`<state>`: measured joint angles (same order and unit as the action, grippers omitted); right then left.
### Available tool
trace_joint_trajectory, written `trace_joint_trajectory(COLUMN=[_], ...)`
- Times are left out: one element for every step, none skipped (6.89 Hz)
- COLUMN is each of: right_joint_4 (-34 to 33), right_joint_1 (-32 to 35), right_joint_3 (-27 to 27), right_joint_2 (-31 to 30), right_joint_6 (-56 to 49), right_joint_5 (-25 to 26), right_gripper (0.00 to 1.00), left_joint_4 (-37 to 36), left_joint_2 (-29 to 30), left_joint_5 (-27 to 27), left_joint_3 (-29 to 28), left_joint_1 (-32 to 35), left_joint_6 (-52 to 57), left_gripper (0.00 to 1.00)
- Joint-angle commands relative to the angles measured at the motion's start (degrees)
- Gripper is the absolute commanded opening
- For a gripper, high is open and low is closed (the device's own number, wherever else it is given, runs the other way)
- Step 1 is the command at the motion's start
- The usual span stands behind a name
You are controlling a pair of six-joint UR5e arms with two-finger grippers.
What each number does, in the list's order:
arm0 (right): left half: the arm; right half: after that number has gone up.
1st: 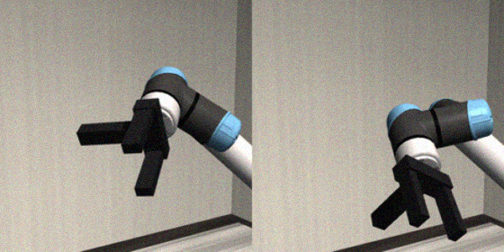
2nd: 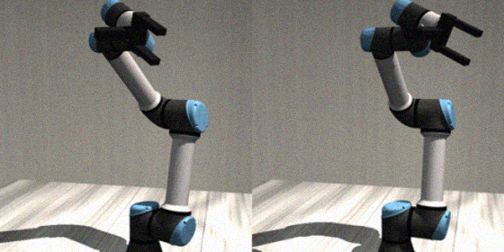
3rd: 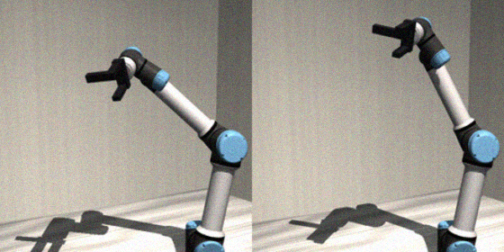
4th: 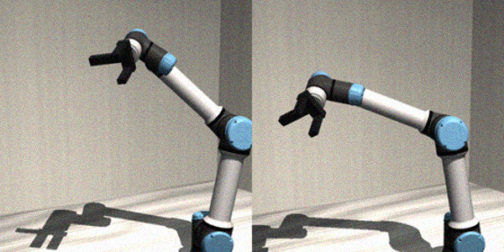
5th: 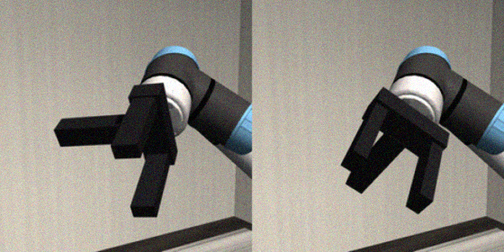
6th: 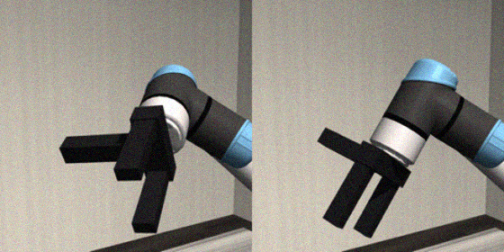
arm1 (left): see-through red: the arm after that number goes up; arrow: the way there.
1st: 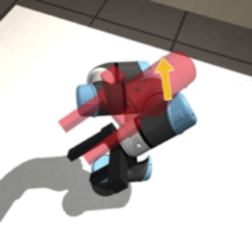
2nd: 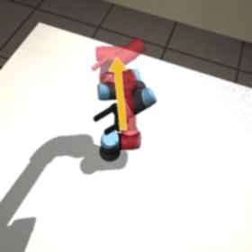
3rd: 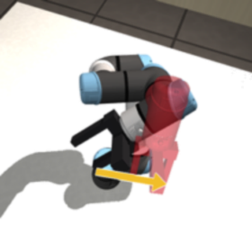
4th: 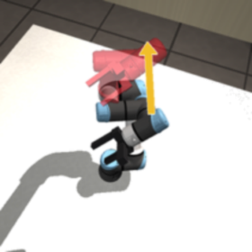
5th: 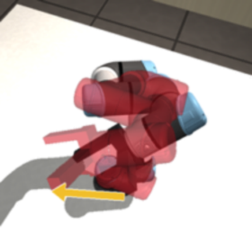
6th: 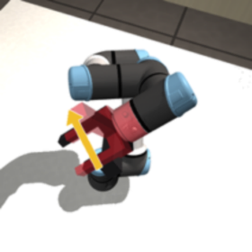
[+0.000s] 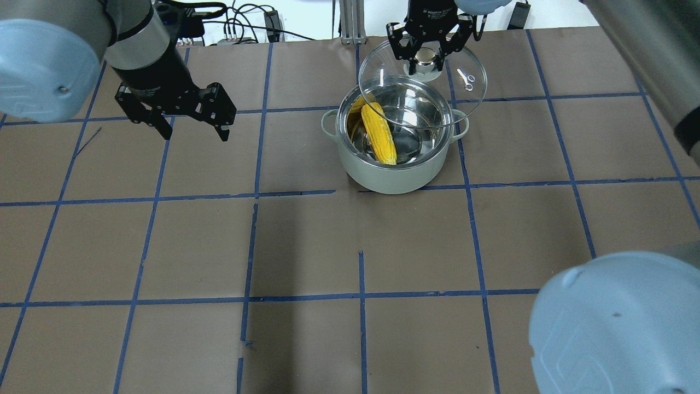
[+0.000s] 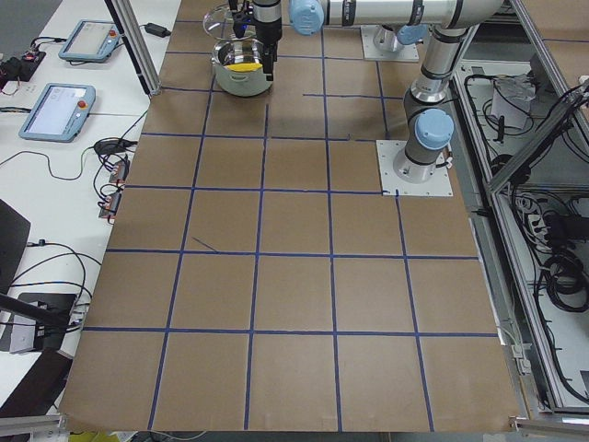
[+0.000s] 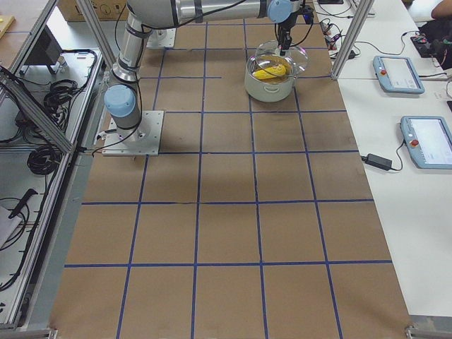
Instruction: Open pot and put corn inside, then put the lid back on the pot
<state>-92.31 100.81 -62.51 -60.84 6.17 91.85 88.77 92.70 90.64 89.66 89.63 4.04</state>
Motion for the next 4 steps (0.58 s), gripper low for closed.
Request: trace_joint_trajectory(right_joint_4=[-0.2,-0.1,-0.1,-0.1], right_joint_1=[1.5,1.5,1.6,1.6], right_joint_3=[-0.1,-0.2,-0.2,-0.3], right_joint_2=[1.6,2.1,2.3,2.3], right_joint_6=[0.1,0.1,0.0,0.0], right_joint_5=[-0.5,-0.6,-0.6,-0.6], right_gripper=[0.20,0.20,0.19,0.19], left_joint_4=[0.5,3.0,5.7,5.9], left_joint_2=[0.8,3.3,4.5,3.1], left_joint_5=[0.2,0.9,3.3,3.2], left_joint_3=[-3.3,-6.5,-8.4,-7.5], left_joint_1=[-0.4,-0.4,0.4,1.5], left_joint_6=[-0.5,-0.5,-0.5,0.3], left_gripper=[1.00,1.00,1.00,1.00])
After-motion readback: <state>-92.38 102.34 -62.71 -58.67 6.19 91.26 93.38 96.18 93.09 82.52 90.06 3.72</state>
